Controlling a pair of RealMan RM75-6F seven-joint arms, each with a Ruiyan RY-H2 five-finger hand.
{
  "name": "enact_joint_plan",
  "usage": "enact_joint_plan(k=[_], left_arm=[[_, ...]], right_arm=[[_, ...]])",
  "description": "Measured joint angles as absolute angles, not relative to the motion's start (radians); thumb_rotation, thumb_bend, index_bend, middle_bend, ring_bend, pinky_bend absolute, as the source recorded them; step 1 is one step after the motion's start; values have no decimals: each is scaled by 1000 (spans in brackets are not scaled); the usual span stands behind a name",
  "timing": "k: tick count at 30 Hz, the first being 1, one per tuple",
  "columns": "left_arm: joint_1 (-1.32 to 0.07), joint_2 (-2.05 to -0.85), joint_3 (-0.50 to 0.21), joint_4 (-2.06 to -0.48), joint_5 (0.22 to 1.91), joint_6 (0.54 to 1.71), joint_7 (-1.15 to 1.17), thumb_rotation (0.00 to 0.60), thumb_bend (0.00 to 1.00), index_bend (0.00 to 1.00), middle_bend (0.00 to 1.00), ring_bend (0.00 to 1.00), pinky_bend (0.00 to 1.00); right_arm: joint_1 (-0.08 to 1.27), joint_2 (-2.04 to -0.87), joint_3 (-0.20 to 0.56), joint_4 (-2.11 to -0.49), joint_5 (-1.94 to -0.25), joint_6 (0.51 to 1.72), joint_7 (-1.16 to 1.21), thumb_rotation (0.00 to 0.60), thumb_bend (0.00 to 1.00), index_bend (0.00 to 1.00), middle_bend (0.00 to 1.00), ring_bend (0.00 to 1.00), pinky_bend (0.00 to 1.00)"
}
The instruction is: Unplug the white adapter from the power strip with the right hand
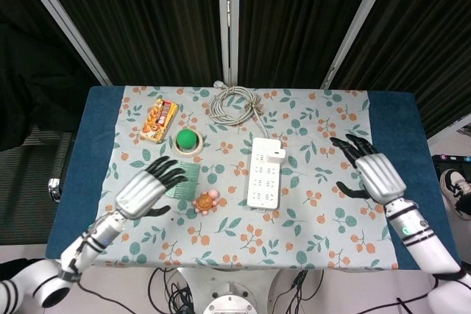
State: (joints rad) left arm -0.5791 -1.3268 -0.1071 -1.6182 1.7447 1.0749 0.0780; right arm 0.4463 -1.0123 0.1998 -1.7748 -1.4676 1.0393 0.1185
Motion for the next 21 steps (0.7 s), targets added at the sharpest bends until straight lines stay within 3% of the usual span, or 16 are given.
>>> enact_joint_plan(k=[8, 14, 21], left_arm=[[-811, -1517, -145, -1474, 1774, 890, 23, 600, 225, 263, 212, 99, 137], [-901, -1630, -143, -1349, 1758, 819, 10, 600, 225, 264, 212, 99, 136], [-957, -1711, -110, -1257, 1743, 807, -27, 600, 224, 264, 212, 99, 135]], right_arm=[[705, -1062, 276, -1759, -1243, 782, -40, 600, 220, 0, 206, 11, 138], [841, -1181, 284, -1666, -1038, 694, -153, 600, 249, 20, 220, 26, 152], [952, -1311, 244, -1518, -876, 625, -238, 600, 253, 41, 237, 35, 165]])
